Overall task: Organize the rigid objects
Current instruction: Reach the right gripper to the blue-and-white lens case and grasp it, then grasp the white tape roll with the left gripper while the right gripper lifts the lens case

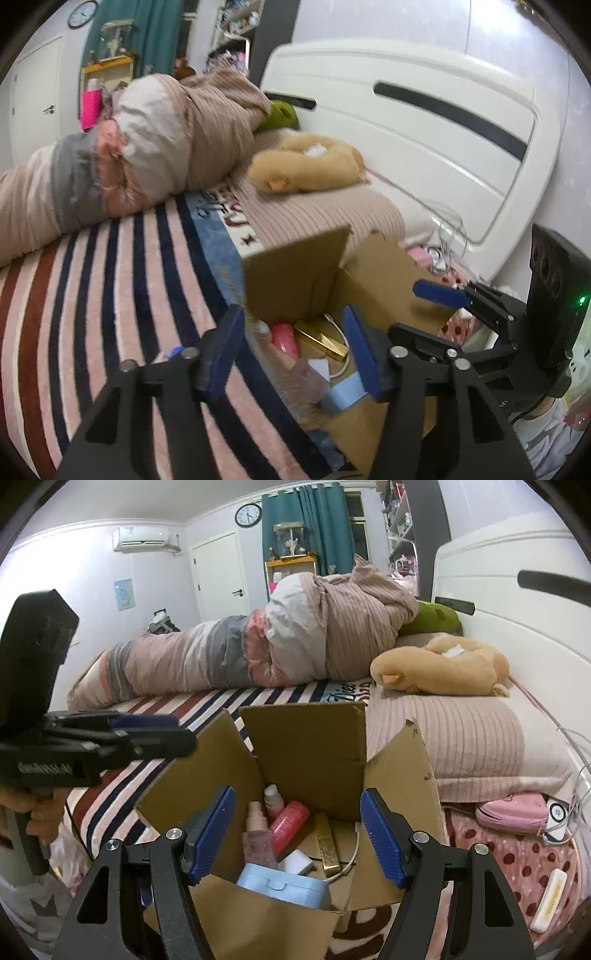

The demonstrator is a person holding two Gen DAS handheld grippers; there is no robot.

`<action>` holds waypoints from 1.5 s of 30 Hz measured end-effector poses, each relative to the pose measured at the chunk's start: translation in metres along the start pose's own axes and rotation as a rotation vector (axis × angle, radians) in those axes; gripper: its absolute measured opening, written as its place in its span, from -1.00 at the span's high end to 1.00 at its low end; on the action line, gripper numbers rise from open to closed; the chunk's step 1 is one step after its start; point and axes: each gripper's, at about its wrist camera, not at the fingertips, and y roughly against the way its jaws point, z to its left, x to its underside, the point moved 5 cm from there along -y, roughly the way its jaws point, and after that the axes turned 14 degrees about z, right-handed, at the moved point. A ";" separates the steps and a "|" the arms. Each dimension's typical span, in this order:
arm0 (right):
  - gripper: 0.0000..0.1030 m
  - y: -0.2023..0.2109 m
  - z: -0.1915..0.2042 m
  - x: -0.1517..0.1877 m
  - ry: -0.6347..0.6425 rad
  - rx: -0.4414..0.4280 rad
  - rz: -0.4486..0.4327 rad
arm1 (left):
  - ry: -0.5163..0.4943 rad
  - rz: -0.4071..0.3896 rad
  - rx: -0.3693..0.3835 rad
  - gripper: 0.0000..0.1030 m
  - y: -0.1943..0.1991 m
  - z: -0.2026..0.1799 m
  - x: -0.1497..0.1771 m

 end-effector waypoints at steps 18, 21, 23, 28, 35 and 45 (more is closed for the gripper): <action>-0.31 -0.036 0.216 -0.024 0.348 -0.137 0.054 | 0.200 -0.056 -0.198 -0.31 0.050 0.187 0.085; -0.30 -0.072 0.232 -0.009 0.340 -0.148 0.143 | 0.220 -0.006 -0.180 -0.31 0.032 0.210 0.102; -0.30 -0.101 0.229 0.001 0.294 -0.131 0.203 | 0.228 0.023 -0.158 -0.31 0.018 0.218 0.109; -0.25 -0.171 0.189 0.016 0.118 -0.009 0.286 | 0.222 0.115 -0.080 -0.32 -0.030 0.224 0.113; -0.05 -0.232 0.143 0.007 0.022 0.115 0.294 | 0.180 0.234 0.075 -0.32 -0.113 0.205 0.087; 0.49 -0.243 0.139 0.003 0.081 0.112 0.263 | 0.177 0.263 0.161 0.24 -0.158 0.190 0.069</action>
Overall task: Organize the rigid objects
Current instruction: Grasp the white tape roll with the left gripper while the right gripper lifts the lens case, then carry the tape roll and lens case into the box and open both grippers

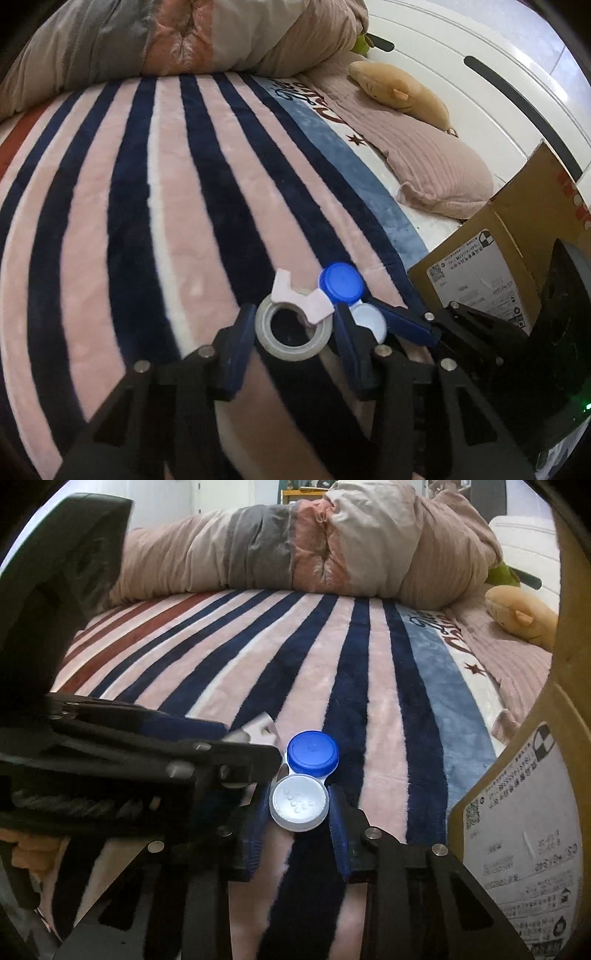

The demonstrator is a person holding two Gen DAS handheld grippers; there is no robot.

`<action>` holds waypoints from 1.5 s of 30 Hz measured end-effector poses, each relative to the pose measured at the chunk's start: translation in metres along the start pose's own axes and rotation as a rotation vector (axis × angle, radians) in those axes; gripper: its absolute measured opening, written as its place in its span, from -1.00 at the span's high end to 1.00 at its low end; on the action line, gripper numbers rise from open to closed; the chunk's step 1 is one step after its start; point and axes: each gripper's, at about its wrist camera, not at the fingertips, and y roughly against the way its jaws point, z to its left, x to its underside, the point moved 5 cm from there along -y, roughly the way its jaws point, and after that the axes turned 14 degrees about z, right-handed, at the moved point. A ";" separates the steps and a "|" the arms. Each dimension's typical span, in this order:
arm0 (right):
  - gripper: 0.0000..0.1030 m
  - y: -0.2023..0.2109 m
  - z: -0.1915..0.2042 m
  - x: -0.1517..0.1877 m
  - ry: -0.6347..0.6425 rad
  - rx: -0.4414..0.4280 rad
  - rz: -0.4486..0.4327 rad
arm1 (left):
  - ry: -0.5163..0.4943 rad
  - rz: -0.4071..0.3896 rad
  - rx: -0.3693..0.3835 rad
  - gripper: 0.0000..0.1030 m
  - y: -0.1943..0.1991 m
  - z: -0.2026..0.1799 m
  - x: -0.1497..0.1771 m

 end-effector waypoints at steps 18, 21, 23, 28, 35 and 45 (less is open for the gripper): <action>0.41 0.029 0.023 0.059 0.110 -0.152 0.037 | 0.010 0.020 -0.208 -0.06 0.029 0.012 0.083; 0.44 0.028 0.023 0.060 0.093 -0.134 0.018 | 0.027 -0.012 -0.219 -0.05 0.027 0.015 0.080; 0.47 0.030 0.024 0.060 0.093 -0.118 0.014 | 0.042 -0.023 -0.240 0.22 0.026 0.017 0.077; 0.47 0.052 0.033 0.058 0.129 -0.143 -0.028 | 0.064 -0.045 -0.241 0.22 0.037 0.017 0.076; 0.47 0.125 0.042 0.047 0.187 -0.215 -0.167 | 0.074 -0.133 -0.262 0.22 0.083 -0.002 0.080; 0.47 0.241 -0.039 0.042 0.056 -0.191 -0.415 | -0.112 -0.343 -0.208 0.22 0.173 -0.112 0.057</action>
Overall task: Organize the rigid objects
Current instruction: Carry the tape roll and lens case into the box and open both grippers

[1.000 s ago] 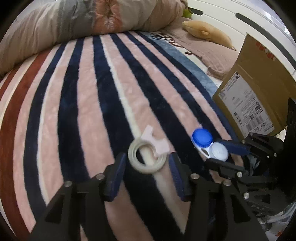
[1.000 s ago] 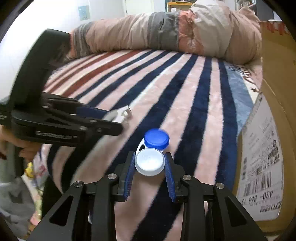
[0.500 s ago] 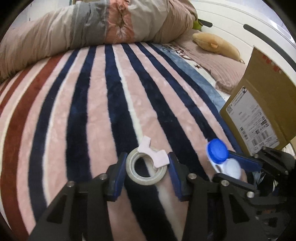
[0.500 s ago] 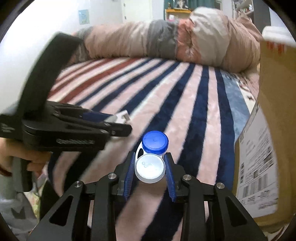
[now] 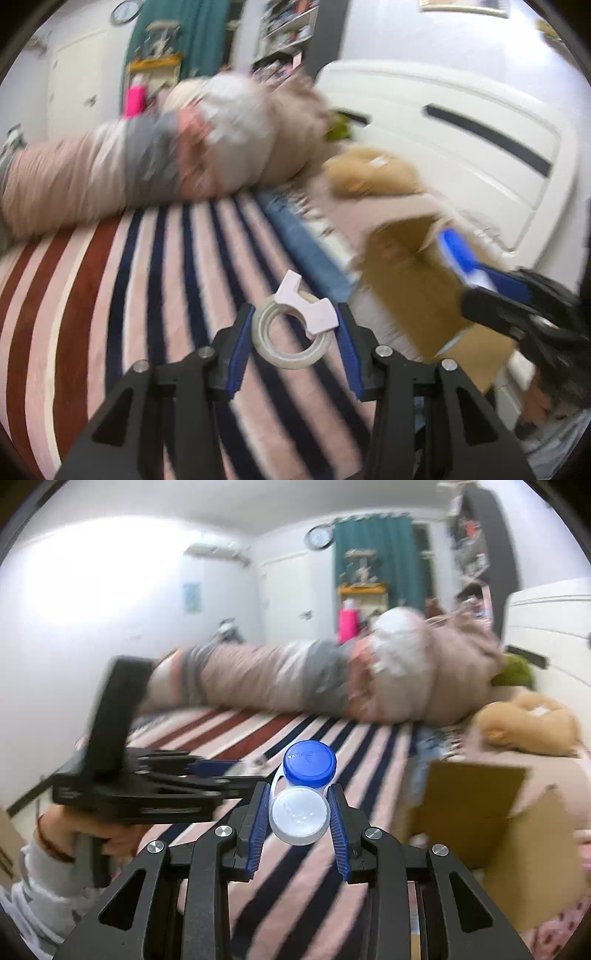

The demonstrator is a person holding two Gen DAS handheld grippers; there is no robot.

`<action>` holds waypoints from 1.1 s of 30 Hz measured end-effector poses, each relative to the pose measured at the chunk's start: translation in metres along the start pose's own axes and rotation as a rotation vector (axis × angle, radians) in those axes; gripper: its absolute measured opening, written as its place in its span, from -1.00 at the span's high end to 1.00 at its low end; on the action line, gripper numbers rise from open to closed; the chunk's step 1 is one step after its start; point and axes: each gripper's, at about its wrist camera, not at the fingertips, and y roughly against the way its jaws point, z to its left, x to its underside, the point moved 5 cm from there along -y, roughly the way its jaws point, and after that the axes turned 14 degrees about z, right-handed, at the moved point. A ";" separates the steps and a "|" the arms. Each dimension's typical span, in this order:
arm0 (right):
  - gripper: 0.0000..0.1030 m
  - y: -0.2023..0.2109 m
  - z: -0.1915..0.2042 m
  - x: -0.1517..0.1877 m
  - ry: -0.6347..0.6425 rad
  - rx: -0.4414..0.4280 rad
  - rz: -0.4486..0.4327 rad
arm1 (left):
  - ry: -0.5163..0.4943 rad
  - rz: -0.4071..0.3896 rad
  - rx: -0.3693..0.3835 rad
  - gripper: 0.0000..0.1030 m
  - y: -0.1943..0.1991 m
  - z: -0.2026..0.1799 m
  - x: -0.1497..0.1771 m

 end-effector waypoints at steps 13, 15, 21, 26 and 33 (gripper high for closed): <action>0.47 -0.003 -0.125 0.049 -0.131 0.221 0.186 | -0.194 0.037 0.137 0.22 -0.028 -0.133 -0.061; 0.47 -0.005 -0.132 0.054 -0.126 0.238 0.205 | -0.206 0.068 0.137 0.22 -0.041 -0.143 -0.062; 0.47 -0.005 -0.141 0.057 -0.129 0.199 0.198 | -0.232 0.152 0.122 0.22 -0.073 -0.157 -0.067; 0.47 -0.004 -0.146 0.055 -0.136 0.176 0.189 | -0.248 0.200 0.118 0.22 -0.091 -0.167 -0.069; 0.47 -0.006 -0.148 0.057 -0.132 0.174 0.197 | -0.258 0.252 0.092 0.20 -0.107 -0.169 -0.065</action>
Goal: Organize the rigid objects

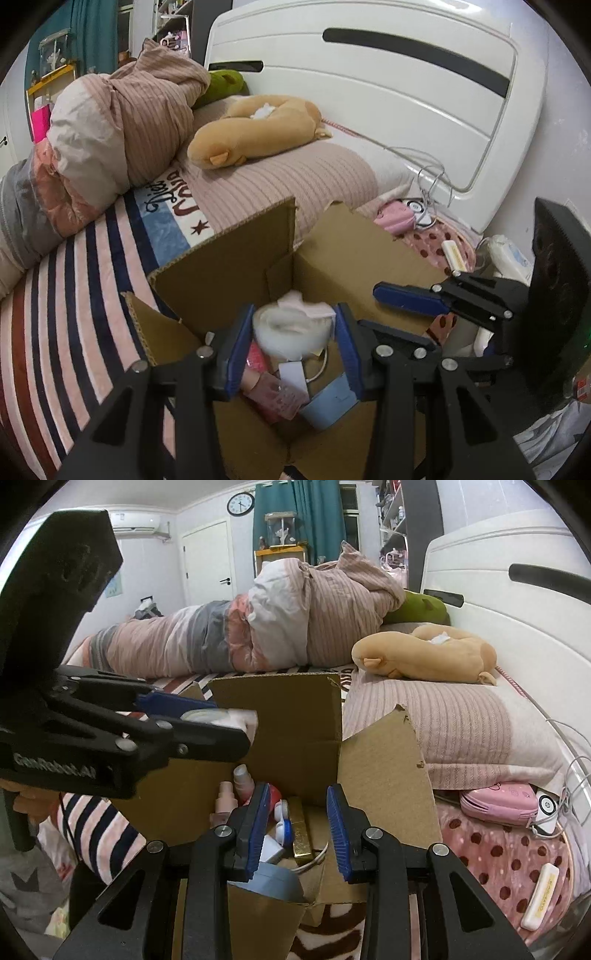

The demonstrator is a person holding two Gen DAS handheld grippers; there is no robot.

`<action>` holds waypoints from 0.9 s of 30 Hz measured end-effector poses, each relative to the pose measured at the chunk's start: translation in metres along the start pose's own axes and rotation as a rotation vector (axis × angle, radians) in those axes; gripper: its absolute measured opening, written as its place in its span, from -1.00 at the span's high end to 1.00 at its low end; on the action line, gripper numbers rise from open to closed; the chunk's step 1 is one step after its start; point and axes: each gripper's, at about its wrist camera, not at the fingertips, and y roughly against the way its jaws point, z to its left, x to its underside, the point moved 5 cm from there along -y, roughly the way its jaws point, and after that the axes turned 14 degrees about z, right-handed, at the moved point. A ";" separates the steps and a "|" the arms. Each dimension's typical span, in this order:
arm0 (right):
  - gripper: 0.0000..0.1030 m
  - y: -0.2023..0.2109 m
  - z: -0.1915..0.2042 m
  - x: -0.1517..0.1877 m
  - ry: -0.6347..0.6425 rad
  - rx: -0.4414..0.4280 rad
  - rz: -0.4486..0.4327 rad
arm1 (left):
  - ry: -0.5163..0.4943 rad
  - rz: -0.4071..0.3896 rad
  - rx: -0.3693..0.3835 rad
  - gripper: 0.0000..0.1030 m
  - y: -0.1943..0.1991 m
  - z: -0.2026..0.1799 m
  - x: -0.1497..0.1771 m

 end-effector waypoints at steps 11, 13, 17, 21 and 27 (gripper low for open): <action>0.45 0.001 0.004 -0.001 0.005 -0.002 0.001 | 0.051 -0.044 -0.002 -0.35 0.017 0.013 0.013; 0.35 0.004 0.007 -0.003 0.009 -0.020 -0.008 | 0.069 -0.073 -0.008 -0.51 0.026 0.017 0.016; -0.17 0.016 0.018 -0.011 0.039 -0.052 -0.054 | 0.134 -0.160 -0.075 -0.79 0.055 0.028 0.027; -0.38 0.032 0.030 -0.023 0.095 -0.061 -0.108 | 0.207 -0.244 -0.139 -0.81 0.086 0.041 0.043; -0.92 0.060 0.047 -0.036 0.147 -0.138 -0.231 | 0.335 -0.345 -0.256 -0.98 0.119 0.061 0.072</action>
